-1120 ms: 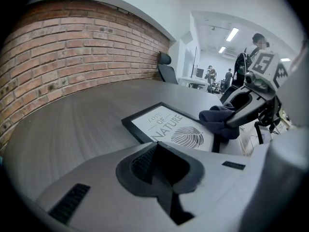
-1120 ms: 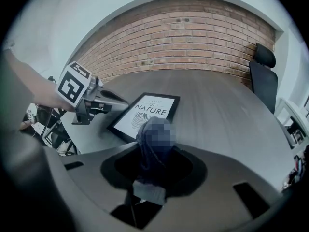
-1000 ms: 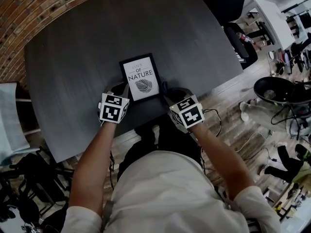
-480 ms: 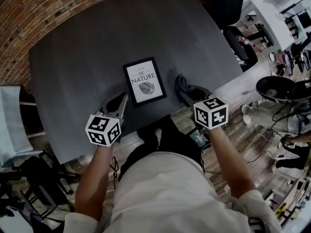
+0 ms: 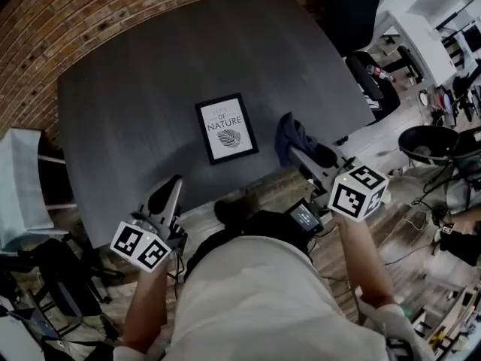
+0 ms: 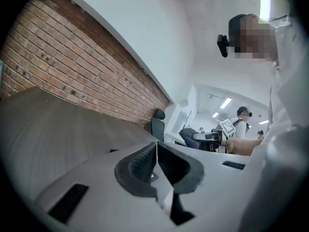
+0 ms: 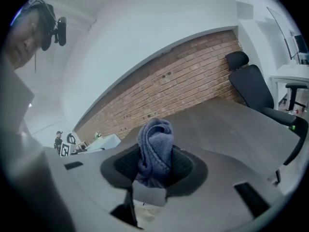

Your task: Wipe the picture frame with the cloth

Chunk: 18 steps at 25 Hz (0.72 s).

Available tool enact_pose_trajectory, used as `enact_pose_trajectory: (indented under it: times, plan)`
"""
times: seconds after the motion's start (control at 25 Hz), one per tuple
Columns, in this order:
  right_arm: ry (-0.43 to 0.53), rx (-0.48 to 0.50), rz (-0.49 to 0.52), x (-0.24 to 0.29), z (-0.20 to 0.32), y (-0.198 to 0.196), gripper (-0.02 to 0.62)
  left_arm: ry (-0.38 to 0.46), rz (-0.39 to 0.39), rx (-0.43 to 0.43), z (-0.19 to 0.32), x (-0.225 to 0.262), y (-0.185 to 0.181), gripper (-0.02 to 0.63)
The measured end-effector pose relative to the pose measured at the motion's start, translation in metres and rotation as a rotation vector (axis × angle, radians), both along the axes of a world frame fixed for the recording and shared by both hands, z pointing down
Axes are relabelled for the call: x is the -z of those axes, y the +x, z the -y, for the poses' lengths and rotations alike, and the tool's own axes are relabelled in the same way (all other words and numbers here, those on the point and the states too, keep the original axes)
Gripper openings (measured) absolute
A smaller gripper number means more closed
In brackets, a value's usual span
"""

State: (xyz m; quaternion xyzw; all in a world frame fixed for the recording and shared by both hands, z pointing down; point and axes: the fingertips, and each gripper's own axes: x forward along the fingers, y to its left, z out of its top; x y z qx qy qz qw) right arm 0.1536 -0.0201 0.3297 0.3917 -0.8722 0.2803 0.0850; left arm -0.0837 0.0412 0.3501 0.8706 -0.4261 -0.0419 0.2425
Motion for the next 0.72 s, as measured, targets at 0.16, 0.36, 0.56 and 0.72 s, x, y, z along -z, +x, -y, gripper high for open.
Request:
enact_pose_trajectory:
  times: [0.16,0.36,0.56,0.72]
  plan:
    - [0.063,0.052,0.041,0.032,-0.019,0.001,0.143,0.053,-0.024,0.031,-0.029,0.027,0.005,0.011]
    - [0.109,0.098,0.063,0.06,-0.061,0.019,0.144,0.085,-0.062,0.034,-0.069,0.051,0.042,0.011]
    - [0.115,0.103,0.076,0.067,-0.107,0.056,0.144,0.105,-0.091,0.022,-0.11,0.069,0.091,0.011]
    - [0.109,0.105,0.099,0.068,-0.139,0.078,0.144,0.099,-0.096,0.023,-0.143,0.076,0.117,0.011]
